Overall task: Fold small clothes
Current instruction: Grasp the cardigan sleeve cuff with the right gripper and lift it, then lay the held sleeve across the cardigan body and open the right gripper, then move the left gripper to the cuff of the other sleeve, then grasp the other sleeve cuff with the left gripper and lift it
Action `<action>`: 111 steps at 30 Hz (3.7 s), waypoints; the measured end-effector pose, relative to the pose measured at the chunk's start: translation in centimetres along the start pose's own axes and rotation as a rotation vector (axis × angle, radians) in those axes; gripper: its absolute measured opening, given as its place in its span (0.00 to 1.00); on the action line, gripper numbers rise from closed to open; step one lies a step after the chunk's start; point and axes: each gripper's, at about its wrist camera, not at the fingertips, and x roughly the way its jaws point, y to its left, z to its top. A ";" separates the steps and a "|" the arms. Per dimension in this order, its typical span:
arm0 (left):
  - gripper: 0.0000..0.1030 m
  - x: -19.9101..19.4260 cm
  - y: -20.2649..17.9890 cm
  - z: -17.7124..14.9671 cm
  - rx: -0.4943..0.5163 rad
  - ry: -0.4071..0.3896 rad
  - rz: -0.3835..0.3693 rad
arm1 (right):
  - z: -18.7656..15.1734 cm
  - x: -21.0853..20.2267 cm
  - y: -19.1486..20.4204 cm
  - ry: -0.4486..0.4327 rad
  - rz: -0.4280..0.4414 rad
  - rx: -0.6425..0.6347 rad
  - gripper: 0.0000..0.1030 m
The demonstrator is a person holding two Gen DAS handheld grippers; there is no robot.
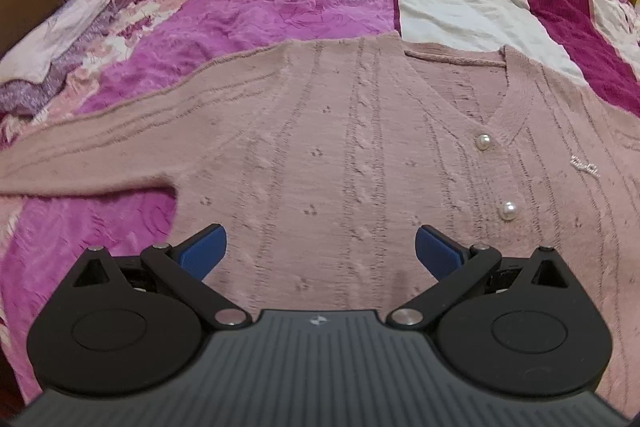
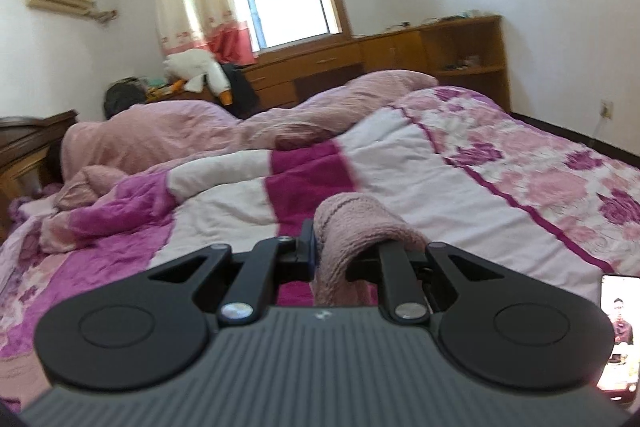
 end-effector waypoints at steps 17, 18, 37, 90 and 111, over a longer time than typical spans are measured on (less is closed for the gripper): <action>1.00 -2.3 6.2 0.6 -0.055 -0.054 0.020 | -3.4 1.8 15.8 0.033 0.165 -0.103 0.15; 1.00 -2.4 6.6 0.6 -0.057 -0.057 0.024 | -3.9 2.0 16.6 0.040 0.172 -0.109 0.15; 1.00 -0.1 10.9 -0.7 -0.070 -0.045 0.062 | -17.6 7.0 26.2 0.332 0.273 -0.186 0.18; 0.91 5.8 -15.4 7.7 0.514 -0.178 -0.200 | -16.7 3.1 9.8 0.462 0.073 0.040 0.58; 0.09 2.5 -7.9 9.2 0.163 -0.329 -0.122 | -17.6 2.8 10.0 0.432 0.064 0.001 0.58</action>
